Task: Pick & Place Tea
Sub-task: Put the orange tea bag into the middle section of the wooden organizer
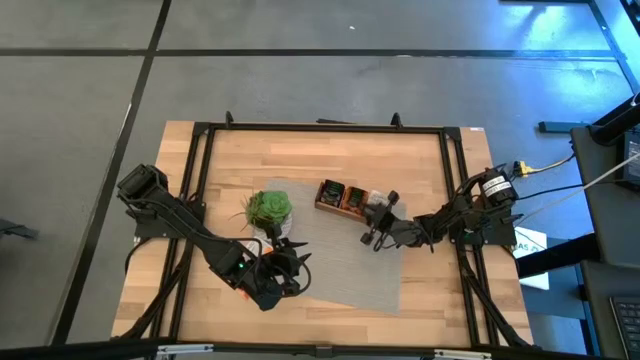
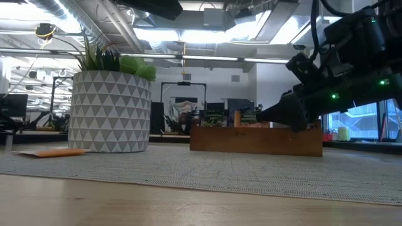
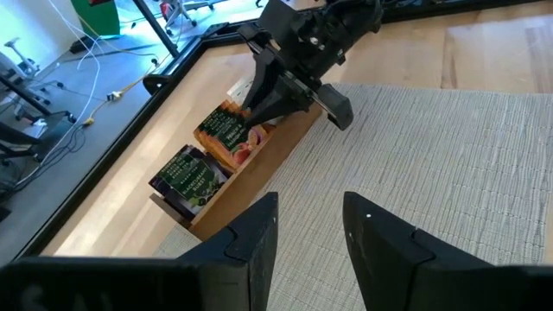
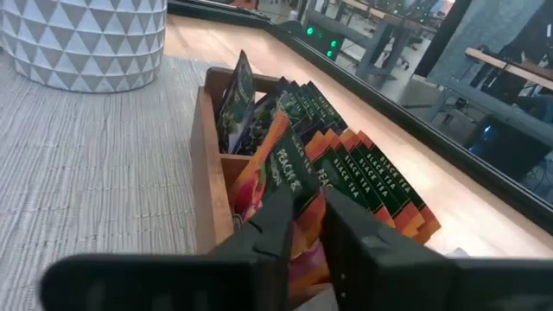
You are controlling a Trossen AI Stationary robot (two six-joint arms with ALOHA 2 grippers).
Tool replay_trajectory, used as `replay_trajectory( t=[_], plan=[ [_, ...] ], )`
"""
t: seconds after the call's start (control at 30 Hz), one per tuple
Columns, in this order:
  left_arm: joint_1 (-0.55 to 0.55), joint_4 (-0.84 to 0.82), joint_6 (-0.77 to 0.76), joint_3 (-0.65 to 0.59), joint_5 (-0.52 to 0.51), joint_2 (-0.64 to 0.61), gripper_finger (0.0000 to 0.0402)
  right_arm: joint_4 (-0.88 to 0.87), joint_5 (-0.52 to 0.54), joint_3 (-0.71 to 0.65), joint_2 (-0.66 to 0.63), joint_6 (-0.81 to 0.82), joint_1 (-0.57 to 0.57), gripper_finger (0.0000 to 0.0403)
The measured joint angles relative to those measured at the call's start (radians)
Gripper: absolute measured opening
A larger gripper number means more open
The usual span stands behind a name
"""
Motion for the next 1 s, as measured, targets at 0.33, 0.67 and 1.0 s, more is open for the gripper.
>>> replay_trajectory(
  t=[0.33, 0.67, 1.0],
  plan=[
    [0.000, 0.000, 0.000, 0.000, 0.000, 0.000, 0.0128, 0.059, 0.168, -0.001, -0.026, -0.075, 0.046, 0.0111],
    [0.000, 0.000, -0.006, 0.000, 0.001, 0.000, 0.0128, -0.126, -0.228, 0.000, -0.176, 0.016, 0.198, 0.0112],
    [0.002, 0.001, -0.028, 0.000, 0.074, 0.000, 0.0127, -0.635, -0.292, -0.001, -0.188, 0.500, 0.205, 0.0113]
  ],
)
